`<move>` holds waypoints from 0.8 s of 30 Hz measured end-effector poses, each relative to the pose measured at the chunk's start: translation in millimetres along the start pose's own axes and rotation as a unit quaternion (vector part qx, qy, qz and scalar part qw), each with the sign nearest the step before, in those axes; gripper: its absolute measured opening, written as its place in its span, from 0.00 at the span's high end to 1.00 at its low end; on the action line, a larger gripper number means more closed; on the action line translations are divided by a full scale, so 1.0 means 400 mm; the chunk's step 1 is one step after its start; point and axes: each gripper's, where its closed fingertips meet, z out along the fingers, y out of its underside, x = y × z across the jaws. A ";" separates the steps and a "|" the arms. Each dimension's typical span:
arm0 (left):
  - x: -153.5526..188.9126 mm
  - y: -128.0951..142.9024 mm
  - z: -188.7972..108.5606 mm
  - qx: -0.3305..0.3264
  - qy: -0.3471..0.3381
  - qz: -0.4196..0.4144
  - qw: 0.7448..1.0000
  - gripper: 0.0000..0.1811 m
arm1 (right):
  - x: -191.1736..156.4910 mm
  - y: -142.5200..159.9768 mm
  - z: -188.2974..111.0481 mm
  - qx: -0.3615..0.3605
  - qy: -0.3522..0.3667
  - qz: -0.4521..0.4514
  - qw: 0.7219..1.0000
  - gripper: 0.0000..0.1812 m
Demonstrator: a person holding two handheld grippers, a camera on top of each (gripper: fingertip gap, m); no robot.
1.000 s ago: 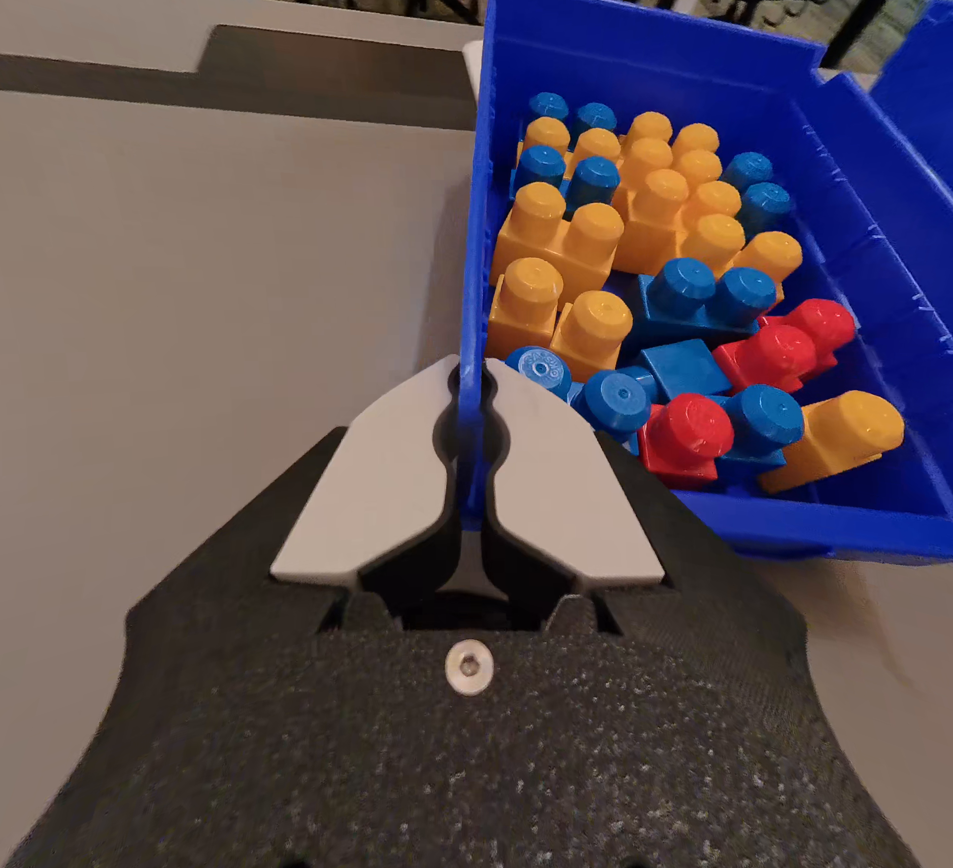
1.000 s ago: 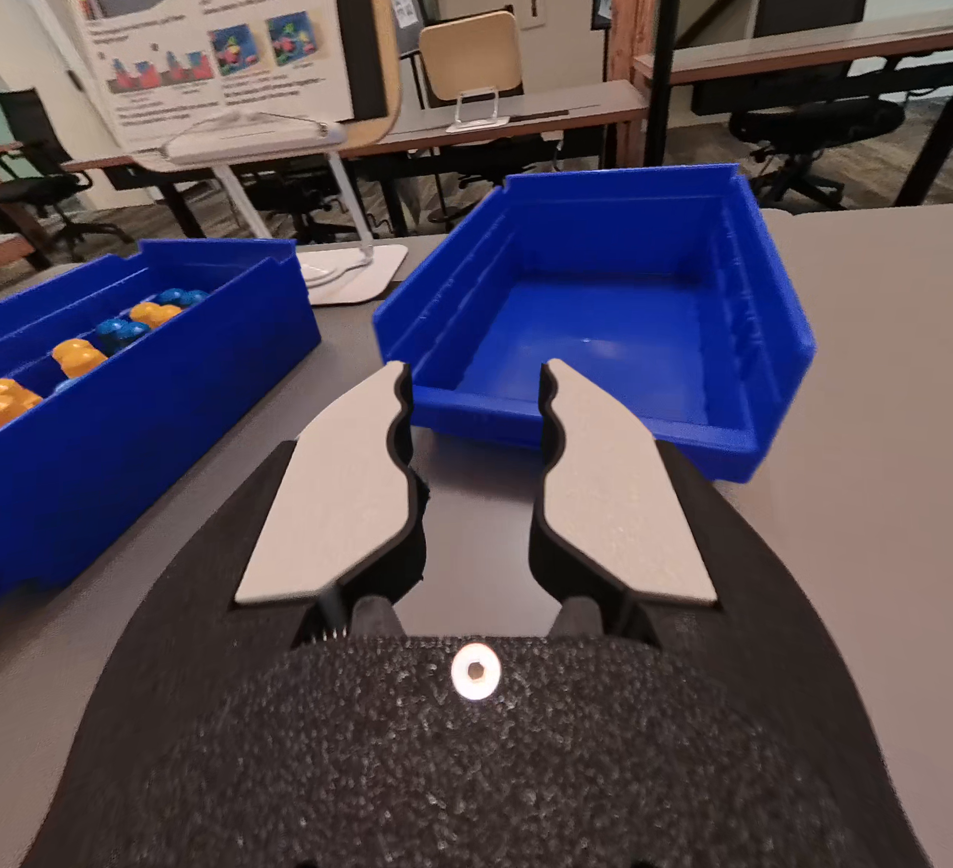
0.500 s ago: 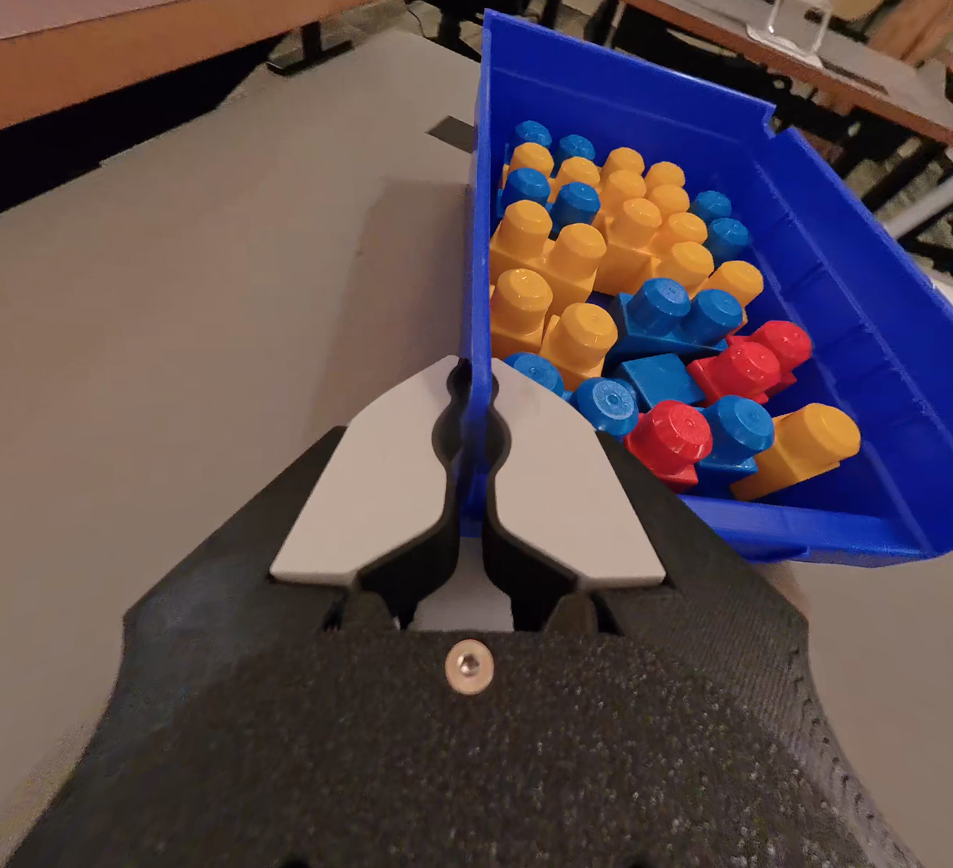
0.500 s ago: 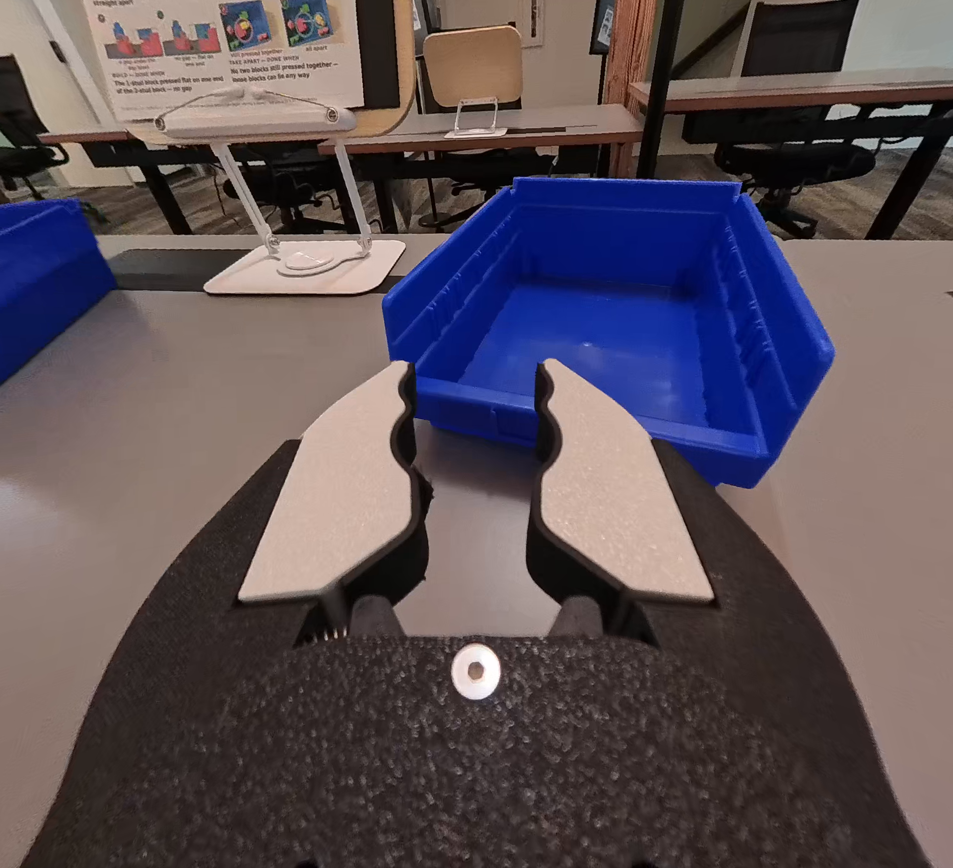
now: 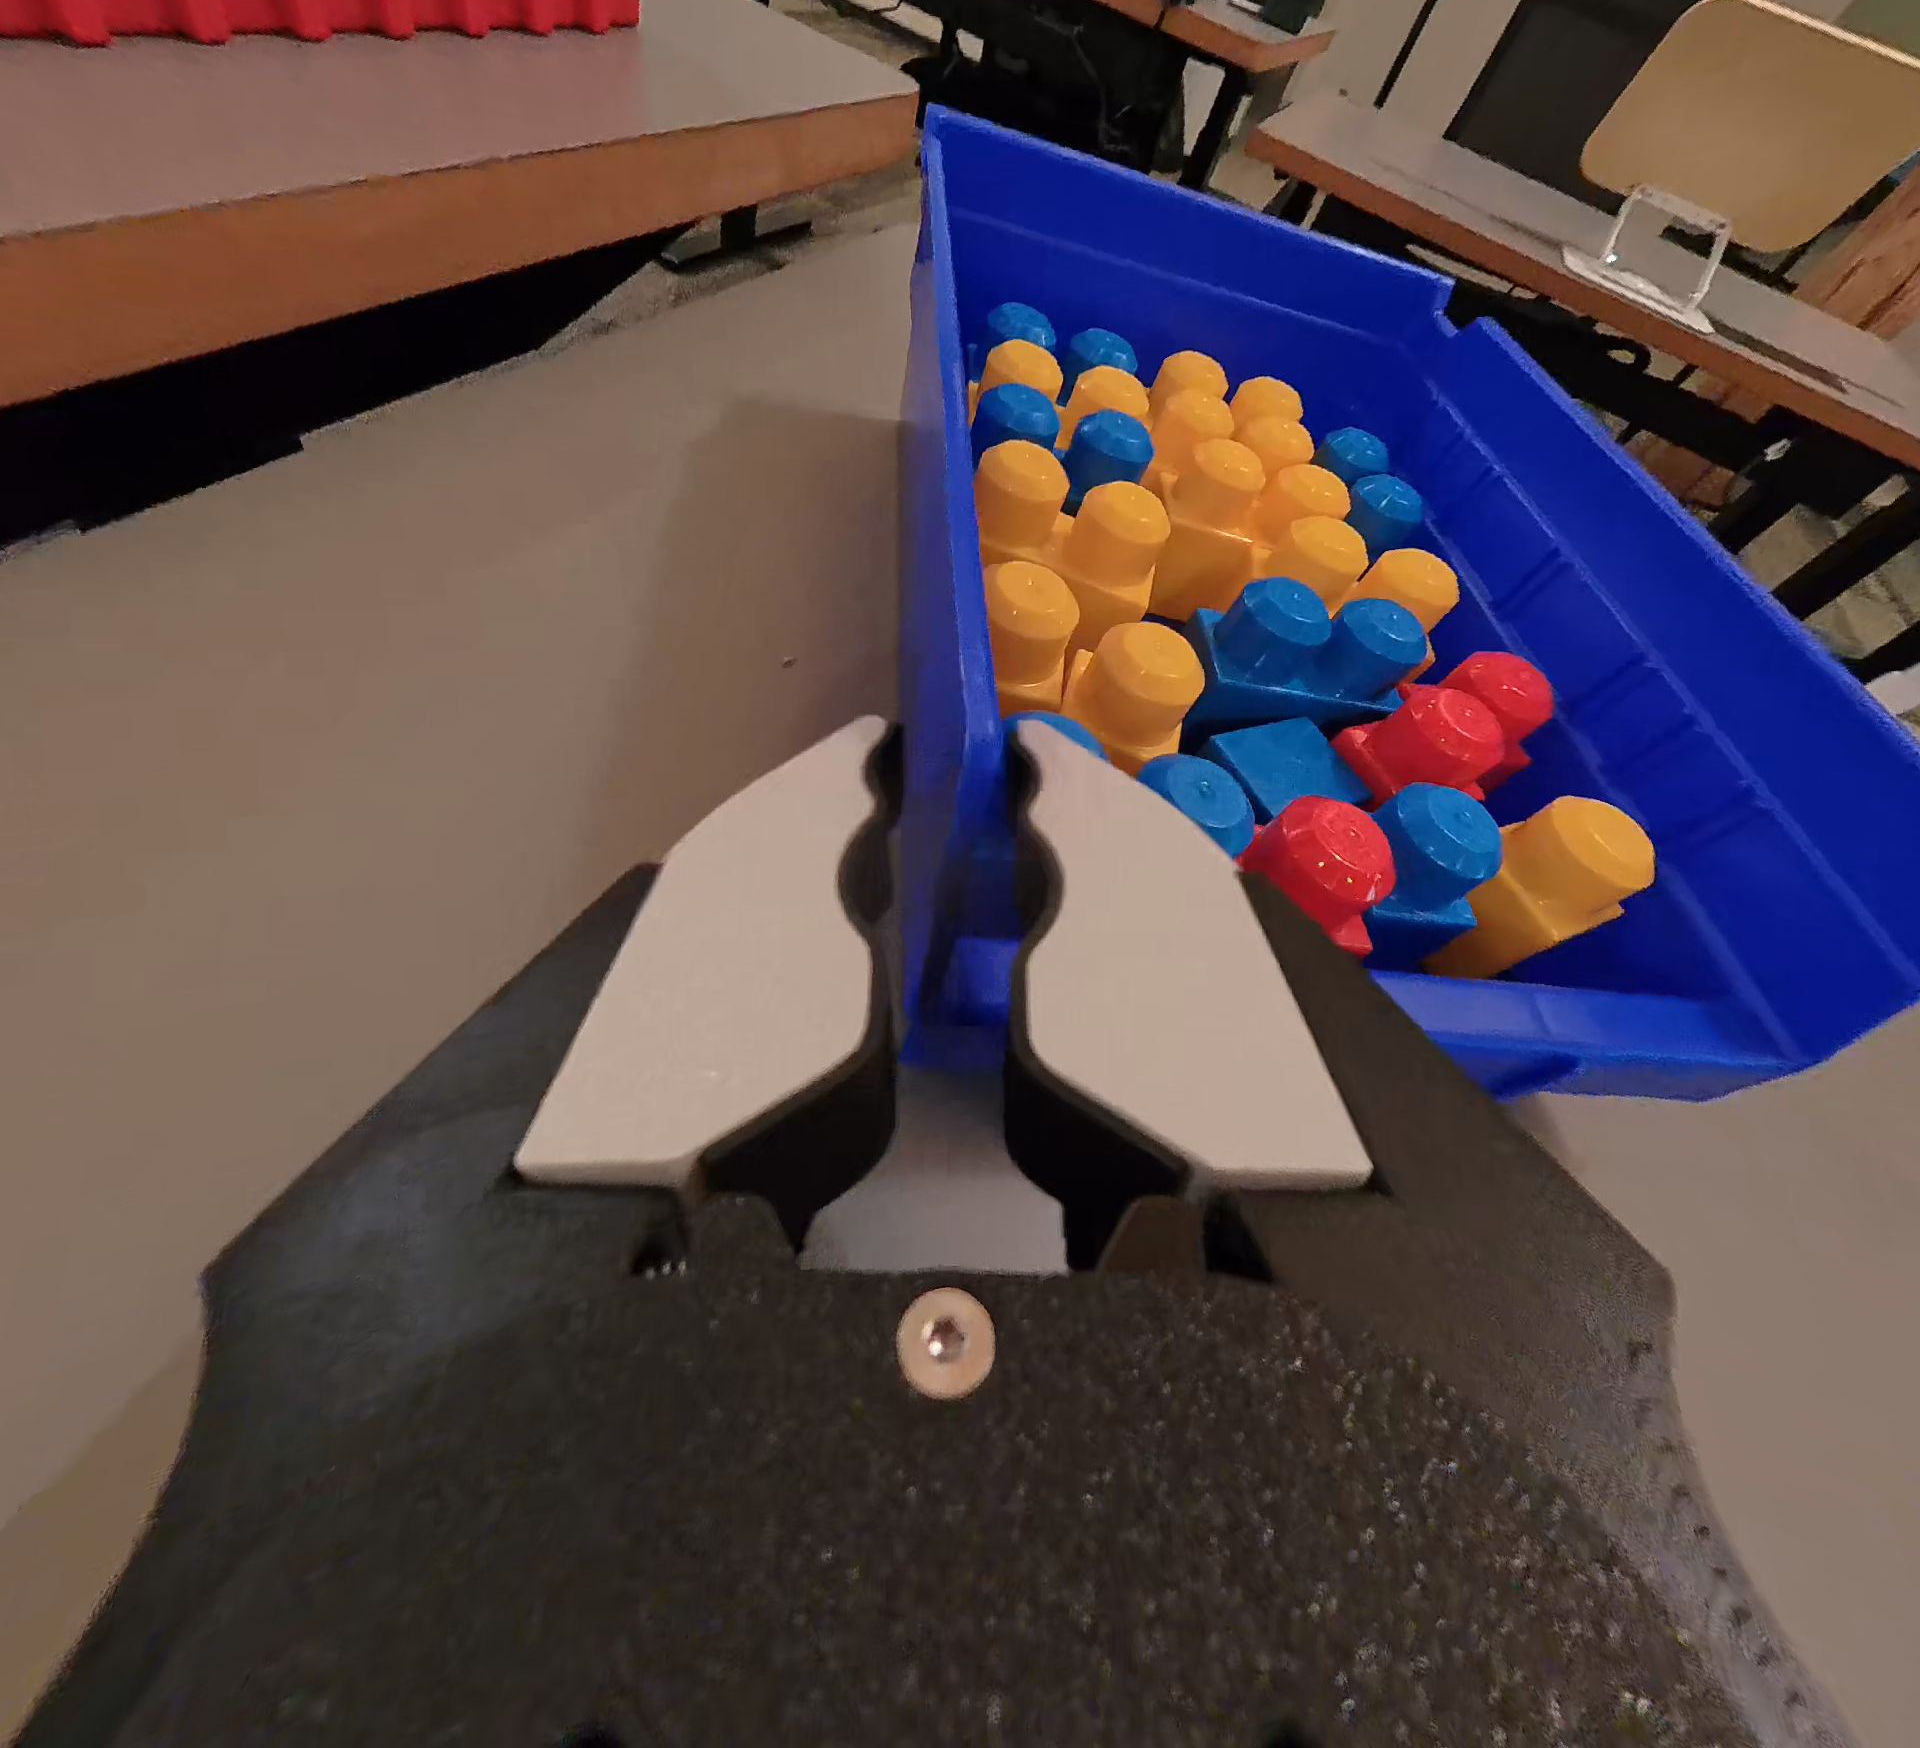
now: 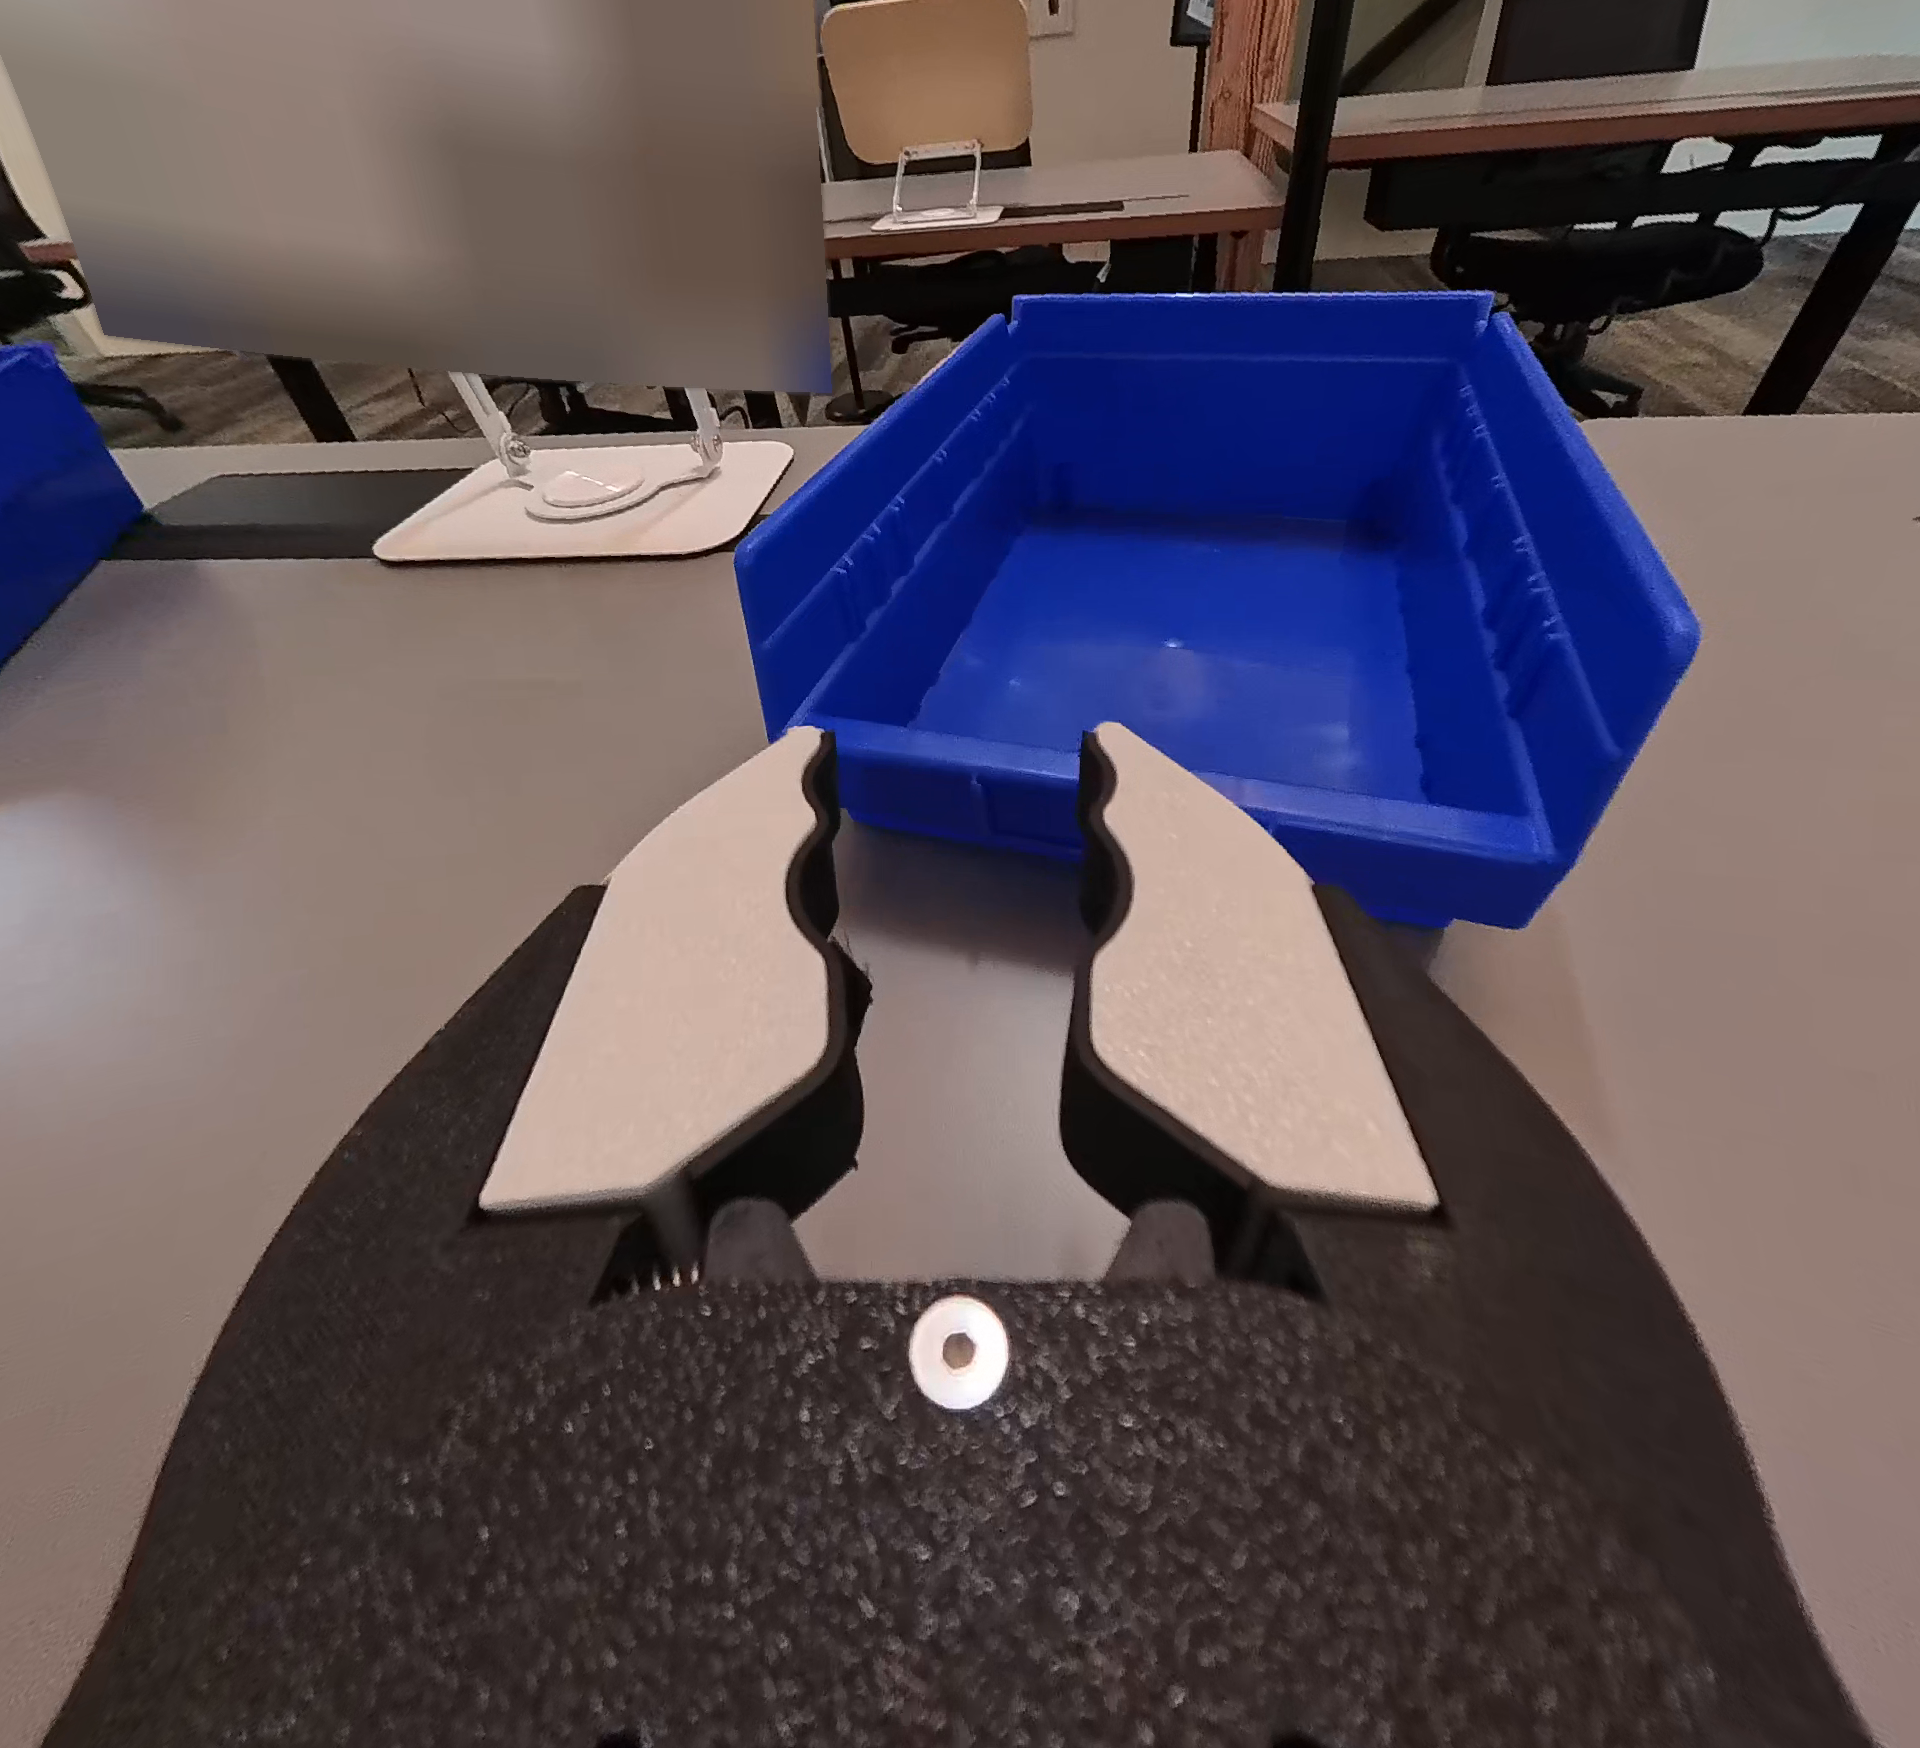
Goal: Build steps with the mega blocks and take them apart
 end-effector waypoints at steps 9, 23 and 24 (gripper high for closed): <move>0.164 -0.139 -0.279 0.143 0.125 0.092 0.977 0.92 | -0.045 -0.071 -0.043 0.040 -0.003 -0.001 0.999 0.77; 0.450 0.152 -0.424 0.067 0.239 0.195 0.949 1.00 | -0.039 0.008 -0.040 0.004 0.051 -0.045 0.998 1.00; 0.451 0.162 -0.418 0.055 0.238 0.196 0.950 1.00 | -0.036 0.009 -0.042 0.004 0.049 -0.035 0.998 1.00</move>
